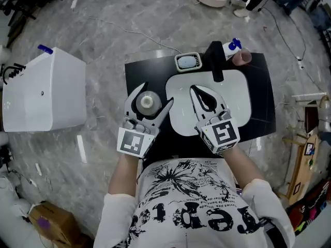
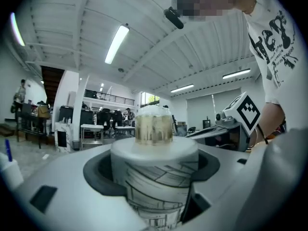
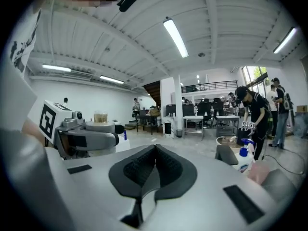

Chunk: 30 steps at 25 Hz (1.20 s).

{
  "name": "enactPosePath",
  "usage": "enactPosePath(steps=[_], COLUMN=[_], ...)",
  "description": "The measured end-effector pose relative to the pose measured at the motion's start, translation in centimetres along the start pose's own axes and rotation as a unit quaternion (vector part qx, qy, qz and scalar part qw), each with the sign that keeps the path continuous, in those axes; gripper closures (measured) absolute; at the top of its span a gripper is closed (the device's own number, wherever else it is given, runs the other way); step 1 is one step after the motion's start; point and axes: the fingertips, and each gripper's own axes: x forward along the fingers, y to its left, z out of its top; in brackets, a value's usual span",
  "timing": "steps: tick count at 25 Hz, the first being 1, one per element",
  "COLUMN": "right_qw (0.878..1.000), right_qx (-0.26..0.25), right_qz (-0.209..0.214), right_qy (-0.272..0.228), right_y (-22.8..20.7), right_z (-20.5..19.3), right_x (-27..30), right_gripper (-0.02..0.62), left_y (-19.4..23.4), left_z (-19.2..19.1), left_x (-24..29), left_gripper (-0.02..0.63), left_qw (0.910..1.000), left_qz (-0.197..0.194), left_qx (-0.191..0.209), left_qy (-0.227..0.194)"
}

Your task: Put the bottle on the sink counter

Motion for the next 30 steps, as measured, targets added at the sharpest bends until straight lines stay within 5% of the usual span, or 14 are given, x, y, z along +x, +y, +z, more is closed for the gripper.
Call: enactPosePath(steps=[7, 14, 24, 30], right_qw=[0.995, 0.992, 0.992, 0.992], right_qx=[-0.030, -0.033, -0.013, -0.016], right_qz=[0.087, 0.117, 0.129, 0.116], right_qy=[0.034, 0.043, 0.007, 0.044], right_y=[-2.2, -3.8, -3.4, -4.6], right_z=[-3.6, -6.1, -8.5, -10.7], right_x=[7.4, 12.5, 18.2, 18.8], right_gripper=[0.580, 0.581, 0.581, 0.581], left_y=[5.6, 10.3, 15.6, 16.2], left_z=[-6.1, -11.7, -19.5, -21.7], left_x=[4.1, 7.2, 11.4, 12.5], left_gripper=[0.260, 0.260, 0.260, 0.261], left_qw=[0.9964, 0.9929, 0.9870, 0.9821], left_qz=[0.076, 0.108, 0.110, 0.098], left_qx=[-0.018, -0.024, -0.016, -0.007], left_qy=[0.033, 0.044, 0.116, 0.161])
